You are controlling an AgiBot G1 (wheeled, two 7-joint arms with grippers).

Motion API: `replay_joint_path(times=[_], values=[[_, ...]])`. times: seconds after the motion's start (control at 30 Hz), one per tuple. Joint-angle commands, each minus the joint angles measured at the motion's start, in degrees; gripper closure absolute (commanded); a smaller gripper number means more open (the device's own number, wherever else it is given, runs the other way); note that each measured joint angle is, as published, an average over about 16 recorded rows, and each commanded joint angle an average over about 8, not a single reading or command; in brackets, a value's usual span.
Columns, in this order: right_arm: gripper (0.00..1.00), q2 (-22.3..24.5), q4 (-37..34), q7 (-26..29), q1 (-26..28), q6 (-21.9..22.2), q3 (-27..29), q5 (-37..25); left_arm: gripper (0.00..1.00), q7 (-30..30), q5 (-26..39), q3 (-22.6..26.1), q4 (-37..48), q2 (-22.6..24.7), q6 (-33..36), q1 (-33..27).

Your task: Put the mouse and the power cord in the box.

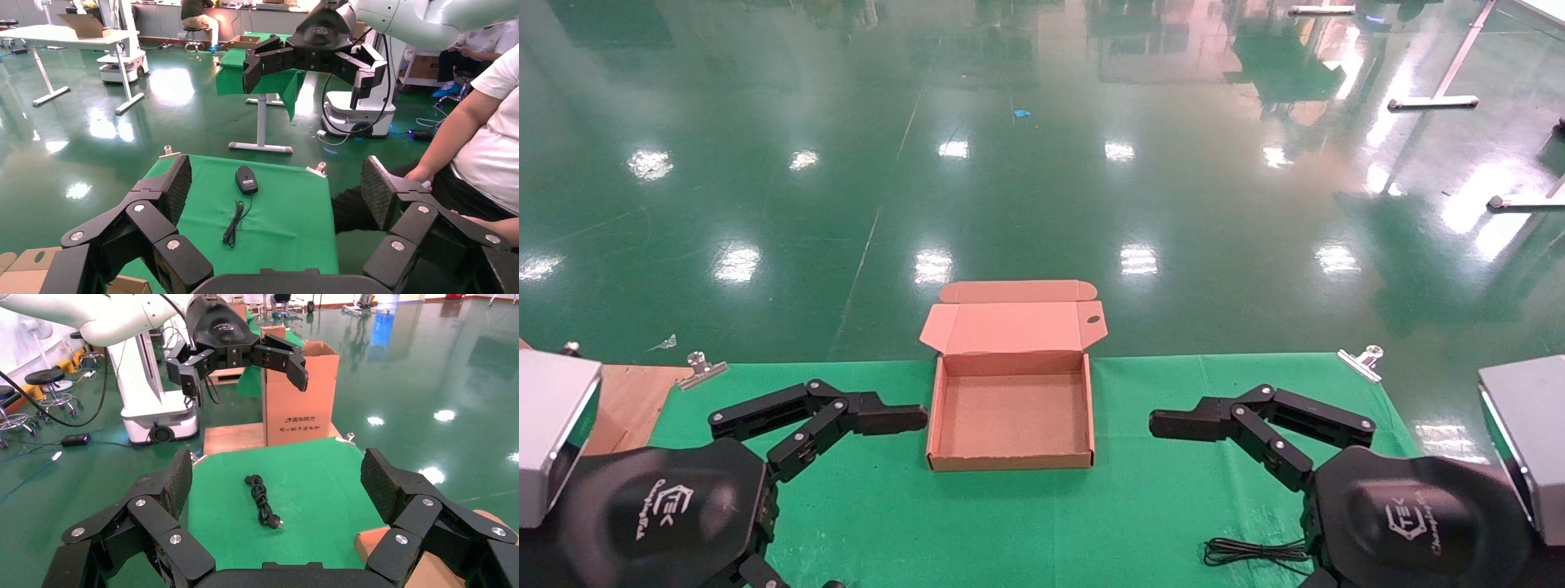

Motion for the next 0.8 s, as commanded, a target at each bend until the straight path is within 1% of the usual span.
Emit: replay_joint_path(times=[0.03, 0.8], values=[[0.00, 0.00, 0.00, 0.00, 0.00, 0.00, 0.00, 0.00, 0.00, 0.00, 0.00, 0.00, 0.00, 0.00, 0.00, 0.00], [0.00, 0.00, 0.00, 0.00, 0.00, 0.00, 0.00, 0.00, 0.00, 0.00, 0.00, 0.00, 0.00, 0.00, 0.00, 0.00]])
